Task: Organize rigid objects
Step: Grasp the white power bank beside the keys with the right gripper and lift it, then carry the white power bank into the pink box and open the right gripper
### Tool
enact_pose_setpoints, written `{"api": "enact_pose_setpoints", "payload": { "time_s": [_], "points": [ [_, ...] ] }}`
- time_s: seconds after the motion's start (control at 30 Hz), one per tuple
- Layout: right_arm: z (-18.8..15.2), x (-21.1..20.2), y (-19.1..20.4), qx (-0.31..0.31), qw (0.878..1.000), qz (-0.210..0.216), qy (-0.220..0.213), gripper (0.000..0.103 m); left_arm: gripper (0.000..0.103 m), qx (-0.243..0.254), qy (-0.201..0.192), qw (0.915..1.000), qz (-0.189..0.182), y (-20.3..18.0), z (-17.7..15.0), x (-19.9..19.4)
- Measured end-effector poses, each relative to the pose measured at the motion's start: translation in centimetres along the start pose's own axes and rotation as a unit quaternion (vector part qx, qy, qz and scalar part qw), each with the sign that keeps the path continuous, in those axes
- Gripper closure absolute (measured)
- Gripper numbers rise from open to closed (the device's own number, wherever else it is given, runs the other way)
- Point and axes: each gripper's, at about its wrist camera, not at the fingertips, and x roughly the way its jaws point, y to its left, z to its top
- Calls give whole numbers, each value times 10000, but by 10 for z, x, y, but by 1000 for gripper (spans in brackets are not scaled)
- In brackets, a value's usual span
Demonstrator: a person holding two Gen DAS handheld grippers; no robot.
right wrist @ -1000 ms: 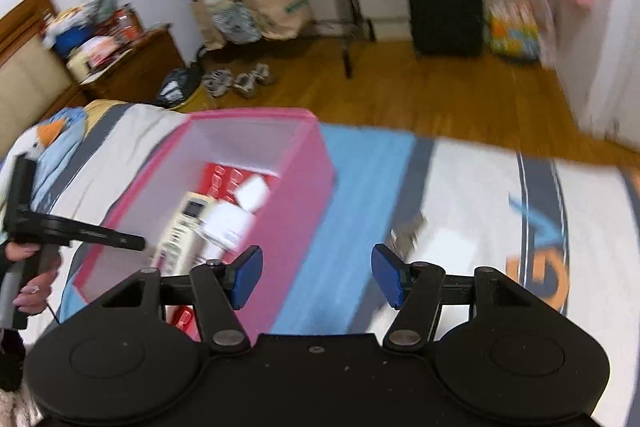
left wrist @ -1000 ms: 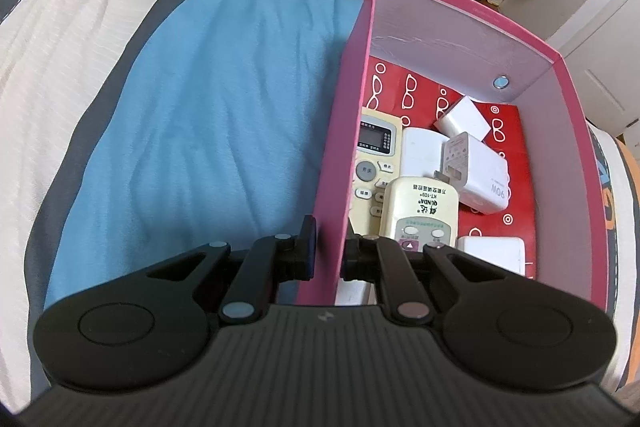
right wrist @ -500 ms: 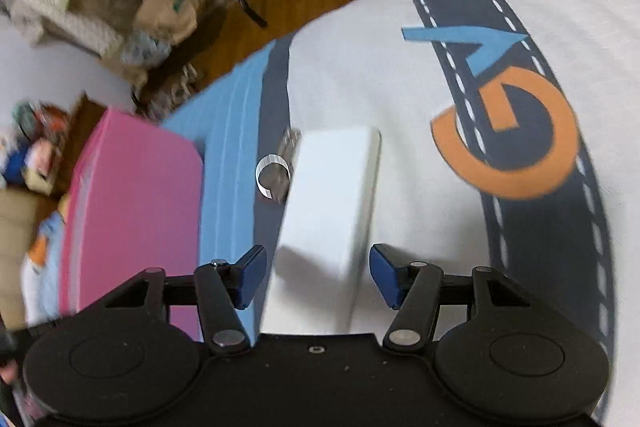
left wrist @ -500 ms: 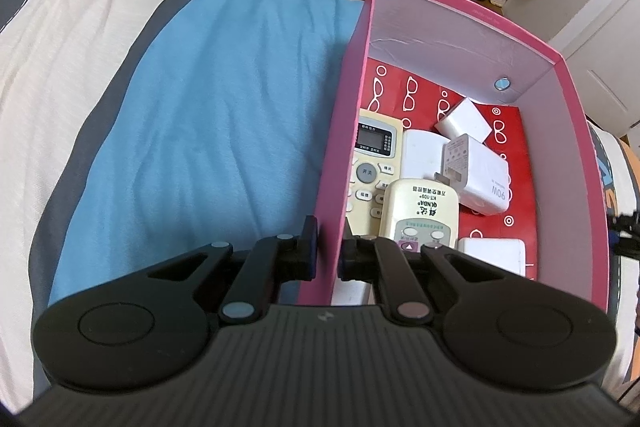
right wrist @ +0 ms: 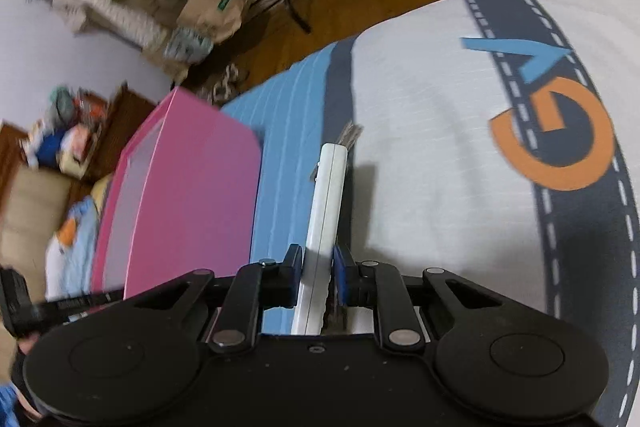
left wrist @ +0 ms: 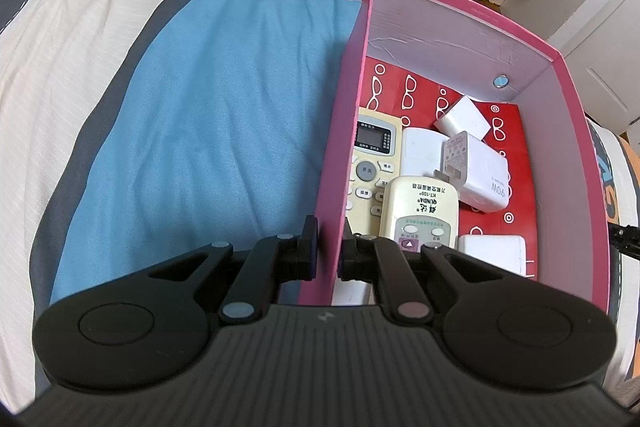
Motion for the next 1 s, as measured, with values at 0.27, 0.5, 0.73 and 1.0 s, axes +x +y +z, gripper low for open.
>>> {"api": "enact_pose_setpoints", "payload": {
  "time_s": [0.27, 0.5, 0.73, 1.0],
  "points": [
    [-5, 23, 2, -7, 9997, -100, 232, 73, 95, -17, 5, 10000, -3, 0, 0, 0],
    [-11, 37, -7, 111, 9990, 413, 150, 58, 95, -33, 10, 10000, -9, 0, 1, 1],
    [-17, 35, 14, -491, 9981, 333, -145, 82, 95, -54, 16, 10000, -24, 0, 0, 0],
    [-32, -13, 63, -1518, 9862, 76, -662, 84, 94, -57, 15, 10000, -44, 0, 0, 0]
  ]
}}
